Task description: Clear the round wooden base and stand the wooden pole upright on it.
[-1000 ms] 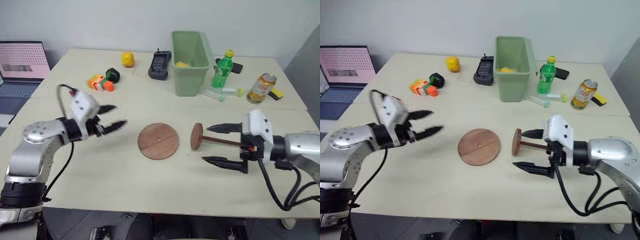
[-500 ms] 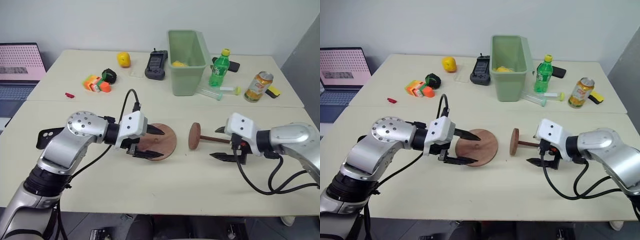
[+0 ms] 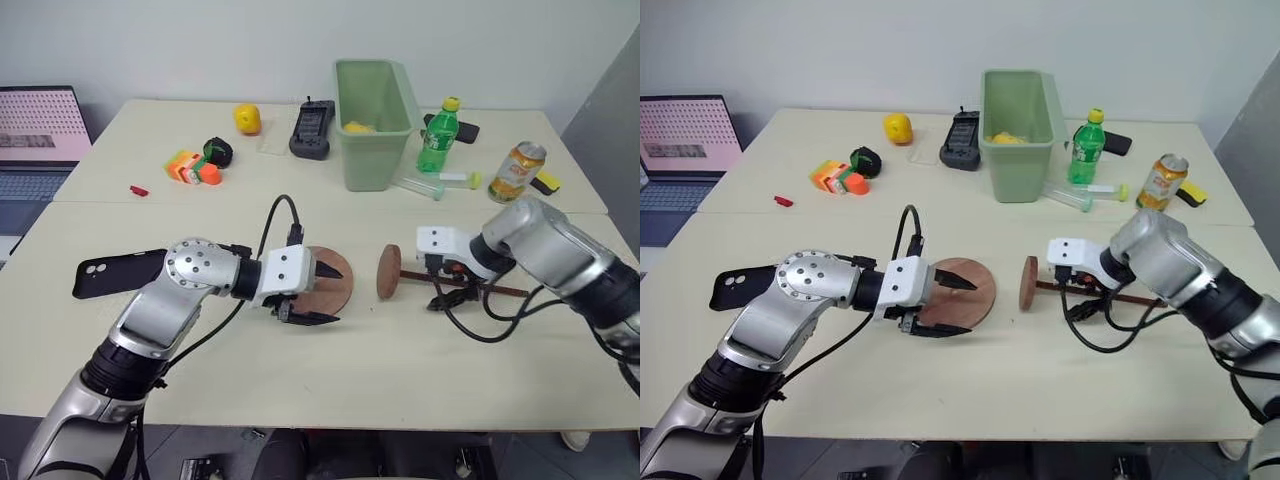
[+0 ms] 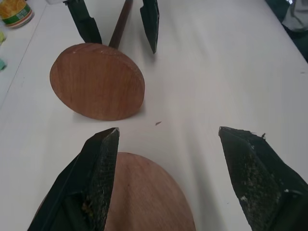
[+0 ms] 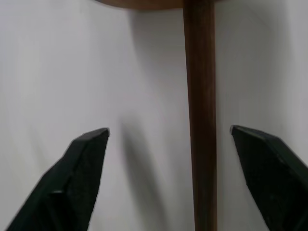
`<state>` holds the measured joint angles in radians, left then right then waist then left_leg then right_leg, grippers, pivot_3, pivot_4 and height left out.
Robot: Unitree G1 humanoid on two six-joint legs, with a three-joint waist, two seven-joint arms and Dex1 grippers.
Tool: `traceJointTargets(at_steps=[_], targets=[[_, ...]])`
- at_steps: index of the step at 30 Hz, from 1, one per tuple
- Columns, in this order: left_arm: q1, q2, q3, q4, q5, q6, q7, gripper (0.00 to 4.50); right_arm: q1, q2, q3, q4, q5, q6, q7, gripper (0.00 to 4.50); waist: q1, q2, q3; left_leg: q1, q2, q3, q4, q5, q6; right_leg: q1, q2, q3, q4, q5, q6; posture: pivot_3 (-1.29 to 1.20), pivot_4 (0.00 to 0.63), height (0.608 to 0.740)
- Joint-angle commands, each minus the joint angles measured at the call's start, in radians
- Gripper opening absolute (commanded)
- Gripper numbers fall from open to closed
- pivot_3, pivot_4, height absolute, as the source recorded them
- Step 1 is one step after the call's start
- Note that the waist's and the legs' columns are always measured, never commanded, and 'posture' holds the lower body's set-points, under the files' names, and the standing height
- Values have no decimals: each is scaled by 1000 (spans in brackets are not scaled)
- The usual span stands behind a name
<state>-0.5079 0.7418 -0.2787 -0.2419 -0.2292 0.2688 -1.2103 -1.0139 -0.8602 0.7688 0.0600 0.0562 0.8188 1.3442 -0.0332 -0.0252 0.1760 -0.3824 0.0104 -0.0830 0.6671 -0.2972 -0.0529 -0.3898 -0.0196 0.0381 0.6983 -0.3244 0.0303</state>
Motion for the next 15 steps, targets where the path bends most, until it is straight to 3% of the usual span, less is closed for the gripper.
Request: traceJointTargets(at_steps=[1, 15], targets=[[13, -7, 5, -30, 5, -14, 8, 3449, -56, 33, 8, 72, -43, -16, 75, 3039, 0, 0, 0, 0, 0, 0, 0, 0, 0, 0, 0, 0, 0, 0, 0, 0, 150, 740], [-32, -14, 3, 21, 6, -23, -24, 3449, -66, 86, -62, 96, -72, 16, 124, 263, 1, 0, 0, 0, -1, 0, 0, 0, 0, 0, -1, 0, 0, 0, 0, 0, 150, 740]])
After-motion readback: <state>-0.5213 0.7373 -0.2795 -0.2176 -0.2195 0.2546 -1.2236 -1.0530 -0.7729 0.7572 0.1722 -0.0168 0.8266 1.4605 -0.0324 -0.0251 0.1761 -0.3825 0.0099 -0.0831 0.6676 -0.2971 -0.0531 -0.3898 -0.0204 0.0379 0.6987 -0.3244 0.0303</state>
